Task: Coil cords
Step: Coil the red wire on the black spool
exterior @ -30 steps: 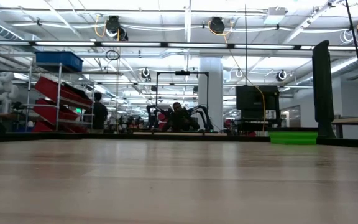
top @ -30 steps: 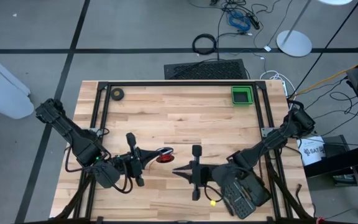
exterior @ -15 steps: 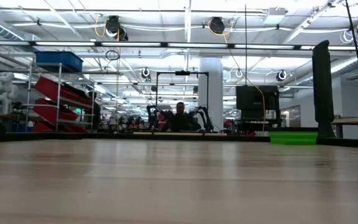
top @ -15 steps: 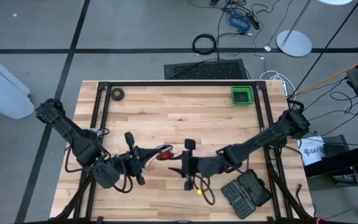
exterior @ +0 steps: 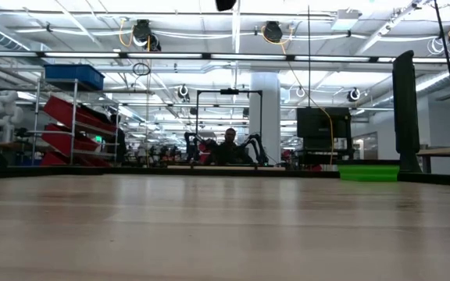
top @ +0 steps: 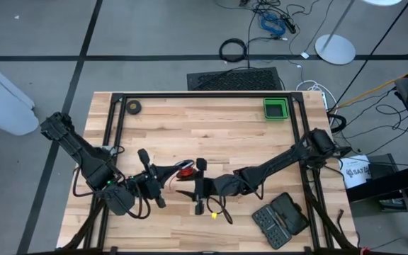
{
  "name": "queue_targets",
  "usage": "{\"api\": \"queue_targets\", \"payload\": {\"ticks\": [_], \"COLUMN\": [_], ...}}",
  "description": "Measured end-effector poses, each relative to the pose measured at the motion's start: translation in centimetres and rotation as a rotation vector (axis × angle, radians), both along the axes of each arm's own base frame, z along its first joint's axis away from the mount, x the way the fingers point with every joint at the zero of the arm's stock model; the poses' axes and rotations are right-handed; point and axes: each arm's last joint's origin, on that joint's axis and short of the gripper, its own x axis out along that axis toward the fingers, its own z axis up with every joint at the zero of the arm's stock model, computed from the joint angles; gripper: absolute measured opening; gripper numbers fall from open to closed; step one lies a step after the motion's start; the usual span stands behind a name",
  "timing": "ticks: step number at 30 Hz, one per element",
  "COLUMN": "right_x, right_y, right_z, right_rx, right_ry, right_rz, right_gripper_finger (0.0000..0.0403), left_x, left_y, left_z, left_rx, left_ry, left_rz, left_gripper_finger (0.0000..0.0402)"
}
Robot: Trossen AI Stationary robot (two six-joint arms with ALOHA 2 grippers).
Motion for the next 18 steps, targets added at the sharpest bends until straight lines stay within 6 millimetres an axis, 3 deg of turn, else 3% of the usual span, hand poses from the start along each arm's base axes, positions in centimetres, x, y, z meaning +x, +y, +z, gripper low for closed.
{"api": "queue_targets", "payload": {"ticks": [18], "right_x": [1.4], "right_y": [0.0], "right_z": [-1.2], "right_rx": [0.051], "right_ry": [-0.119], "right_rz": [0.105], "right_gripper_finger": [0.0142], "left_x": [0.0], "left_y": [0.0], "left_z": [0.0], "left_rx": [0.002], "left_ry": [-0.001], "left_rz": [0.003], "left_gripper_finger": [0.0002]}}
